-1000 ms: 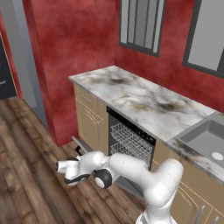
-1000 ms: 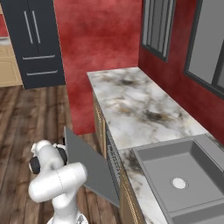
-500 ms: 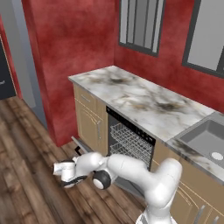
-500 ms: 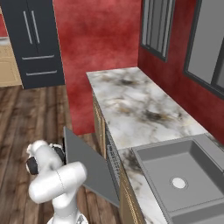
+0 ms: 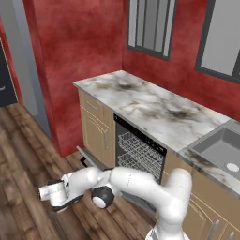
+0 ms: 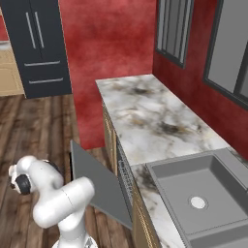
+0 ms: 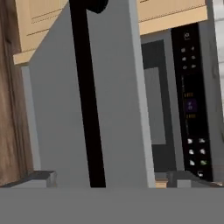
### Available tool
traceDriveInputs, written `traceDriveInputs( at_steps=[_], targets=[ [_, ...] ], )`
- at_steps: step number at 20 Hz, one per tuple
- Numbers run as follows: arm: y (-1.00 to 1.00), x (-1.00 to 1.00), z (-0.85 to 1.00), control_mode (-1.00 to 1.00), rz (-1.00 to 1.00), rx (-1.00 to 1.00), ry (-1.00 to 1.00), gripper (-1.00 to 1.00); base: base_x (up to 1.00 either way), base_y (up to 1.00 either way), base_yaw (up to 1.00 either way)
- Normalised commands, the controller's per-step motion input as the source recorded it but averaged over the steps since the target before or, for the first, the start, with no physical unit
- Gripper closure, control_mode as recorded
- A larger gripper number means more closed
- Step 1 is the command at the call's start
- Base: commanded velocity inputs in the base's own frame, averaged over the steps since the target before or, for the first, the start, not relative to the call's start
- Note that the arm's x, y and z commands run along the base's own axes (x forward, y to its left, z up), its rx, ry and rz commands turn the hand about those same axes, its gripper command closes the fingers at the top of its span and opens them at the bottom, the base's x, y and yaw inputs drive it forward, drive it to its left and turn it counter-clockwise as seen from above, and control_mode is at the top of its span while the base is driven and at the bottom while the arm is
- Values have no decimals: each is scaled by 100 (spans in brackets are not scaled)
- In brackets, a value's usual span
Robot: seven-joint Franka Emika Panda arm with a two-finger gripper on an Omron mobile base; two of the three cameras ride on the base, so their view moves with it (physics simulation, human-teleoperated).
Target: Open the dishwasher door and pull out the top rack.
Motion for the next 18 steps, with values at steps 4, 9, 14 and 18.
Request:
traceDriveInputs(
  at_steps=[4, 9, 14, 18],
  targets=[
    [0, -2, 100, -100, 7, 5, -15, -100, 0, 0, 0],
    [-21, 0, 97, -100, 7, 14, -1, -100, 0, 0, 0],
    [-49, 0, 65, -100, 4, 18, 4, -100, 0, 0, 0],
    [-64, 8, 42, -100, 1, 19, 11, -100, 0, 0, 0]
  ],
)
